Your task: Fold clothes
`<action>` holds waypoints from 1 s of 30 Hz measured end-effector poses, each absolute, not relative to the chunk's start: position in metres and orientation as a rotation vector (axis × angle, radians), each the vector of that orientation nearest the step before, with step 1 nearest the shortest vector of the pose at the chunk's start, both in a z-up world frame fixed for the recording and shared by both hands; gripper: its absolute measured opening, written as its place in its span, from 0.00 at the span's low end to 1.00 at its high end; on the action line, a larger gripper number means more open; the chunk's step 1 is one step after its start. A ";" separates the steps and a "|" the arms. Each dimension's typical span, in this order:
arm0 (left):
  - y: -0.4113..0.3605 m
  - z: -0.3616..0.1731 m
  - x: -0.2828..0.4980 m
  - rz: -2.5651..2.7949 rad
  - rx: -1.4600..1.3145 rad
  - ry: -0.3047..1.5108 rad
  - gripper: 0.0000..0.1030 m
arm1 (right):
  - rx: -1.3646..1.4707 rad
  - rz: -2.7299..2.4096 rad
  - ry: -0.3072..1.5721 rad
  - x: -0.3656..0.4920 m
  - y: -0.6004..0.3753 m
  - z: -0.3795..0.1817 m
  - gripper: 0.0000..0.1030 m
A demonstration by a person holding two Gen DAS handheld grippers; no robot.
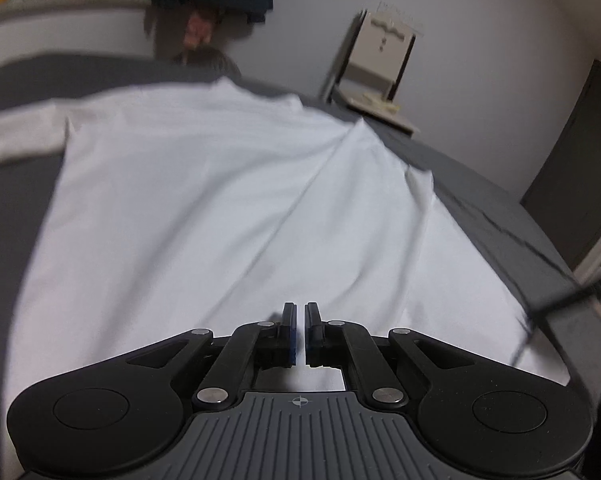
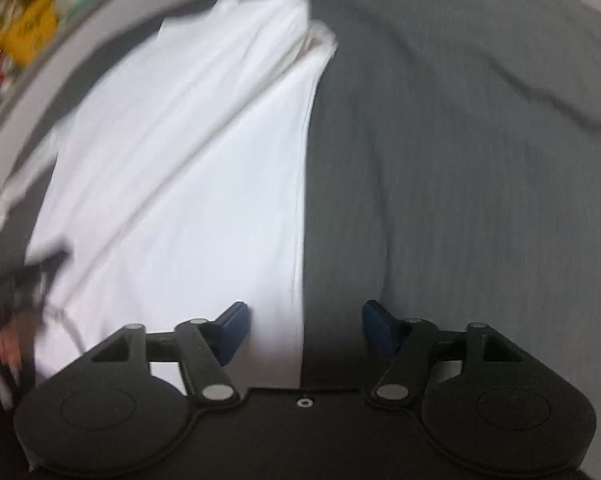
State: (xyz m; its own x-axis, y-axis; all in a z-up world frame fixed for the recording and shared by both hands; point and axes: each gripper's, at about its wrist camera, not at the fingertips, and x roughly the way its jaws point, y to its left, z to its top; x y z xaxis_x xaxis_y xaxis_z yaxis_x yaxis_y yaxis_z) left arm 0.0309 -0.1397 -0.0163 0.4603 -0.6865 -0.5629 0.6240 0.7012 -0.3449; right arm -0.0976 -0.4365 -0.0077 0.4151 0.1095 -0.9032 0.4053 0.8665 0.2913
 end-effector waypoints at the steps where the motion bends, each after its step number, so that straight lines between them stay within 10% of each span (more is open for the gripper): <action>1: -0.138 -0.013 0.029 -0.815 -0.102 0.712 0.03 | 0.524 -0.189 1.151 -0.100 -0.435 -0.008 0.57; 7: -0.143 0.001 0.019 -0.879 -0.084 0.639 0.03 | 0.566 -0.147 1.211 -0.116 -0.426 -0.010 0.40; 9: -0.142 -0.001 0.020 -0.841 -0.039 0.647 0.03 | 0.580 -0.132 1.231 -0.121 -0.423 -0.010 0.04; 30: -0.074 0.003 0.055 -0.445 -0.049 0.647 0.03 | 0.518 -0.178 1.327 -0.147 -0.402 -0.001 0.03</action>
